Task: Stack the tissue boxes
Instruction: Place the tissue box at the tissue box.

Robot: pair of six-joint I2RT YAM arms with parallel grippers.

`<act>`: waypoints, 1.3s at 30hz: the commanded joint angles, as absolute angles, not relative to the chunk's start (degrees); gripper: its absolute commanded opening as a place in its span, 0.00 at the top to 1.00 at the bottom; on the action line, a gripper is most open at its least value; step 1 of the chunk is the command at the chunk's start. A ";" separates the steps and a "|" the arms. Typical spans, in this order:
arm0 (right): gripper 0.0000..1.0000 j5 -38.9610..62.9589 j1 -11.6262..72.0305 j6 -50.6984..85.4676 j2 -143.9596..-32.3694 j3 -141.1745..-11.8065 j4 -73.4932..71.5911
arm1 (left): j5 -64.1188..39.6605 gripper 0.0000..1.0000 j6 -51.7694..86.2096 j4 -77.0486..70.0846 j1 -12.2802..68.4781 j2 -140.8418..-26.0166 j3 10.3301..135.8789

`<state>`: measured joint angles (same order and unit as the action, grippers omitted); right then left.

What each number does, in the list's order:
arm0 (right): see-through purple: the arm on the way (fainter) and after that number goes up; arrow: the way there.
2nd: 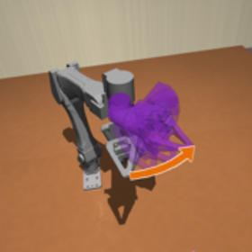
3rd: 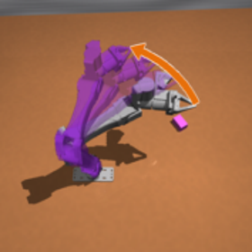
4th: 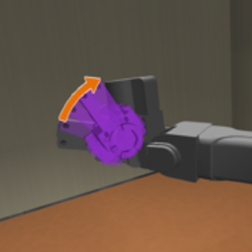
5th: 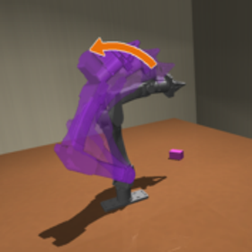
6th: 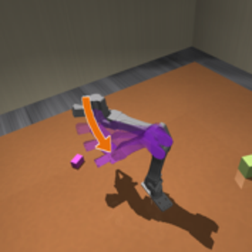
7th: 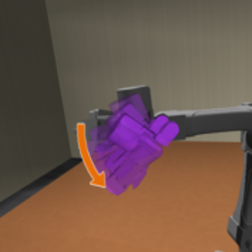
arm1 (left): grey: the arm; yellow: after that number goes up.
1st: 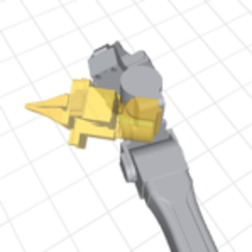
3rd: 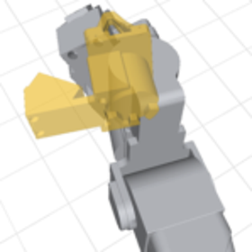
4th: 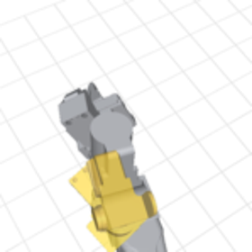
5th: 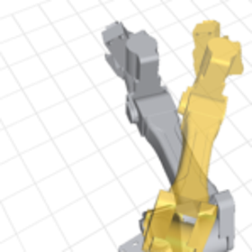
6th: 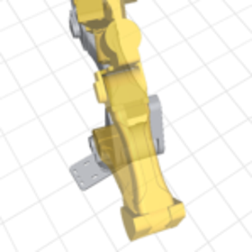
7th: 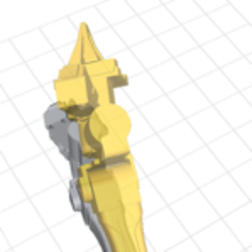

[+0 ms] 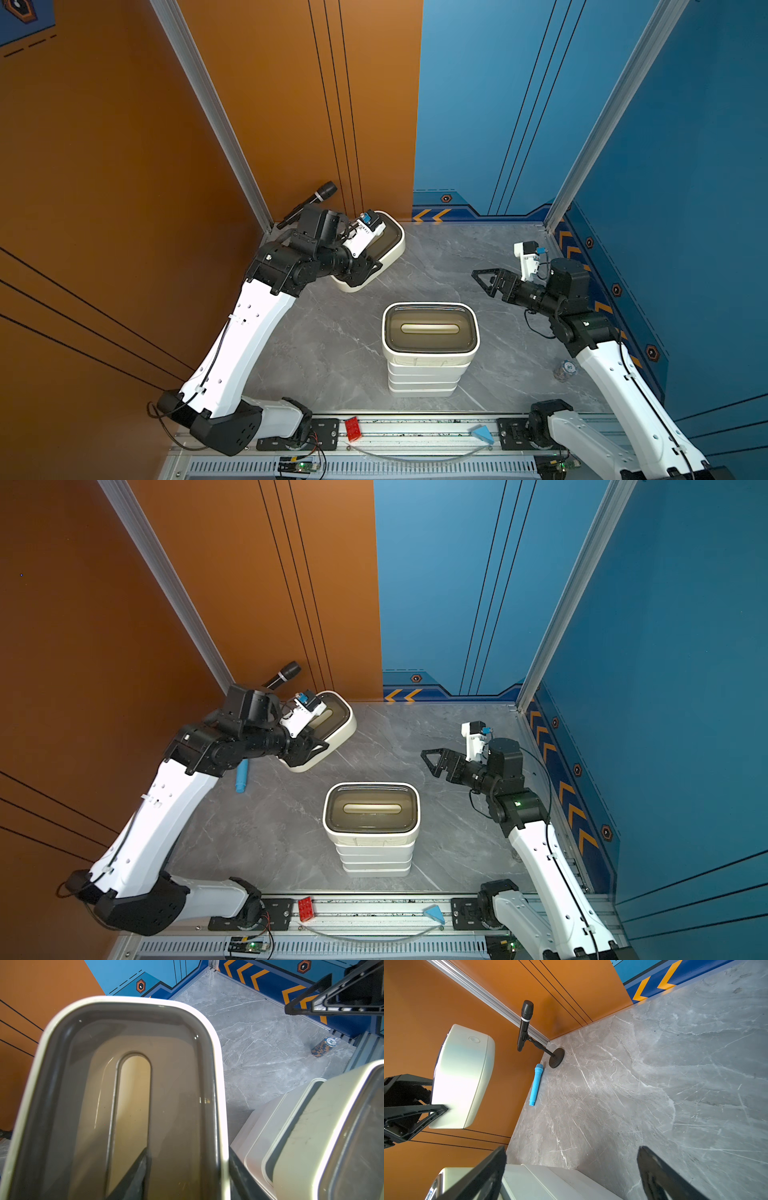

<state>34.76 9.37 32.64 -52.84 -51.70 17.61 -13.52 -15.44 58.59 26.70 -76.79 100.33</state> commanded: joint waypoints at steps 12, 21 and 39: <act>0.00 37.88 10.77 28.80 -48.24 -52.02 14.30 | -26.16 0.52 -21.38 61.18 29.07 -74.00 105.12; 0.00 38.47 10.73 23.99 -43.64 -51.86 16.34 | -27.39 0.51 -24.50 69.90 32.11 -77.25 113.83; 0.00 43.85 10.78 13.63 -37.83 -51.04 19.14 | -28.74 0.51 -28.57 80.61 39.09 -82.23 122.88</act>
<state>40.58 10.52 17.17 -39.03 -51.68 18.55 -26.28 -27.00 80.25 38.35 -82.41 120.03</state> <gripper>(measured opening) 0.995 0.526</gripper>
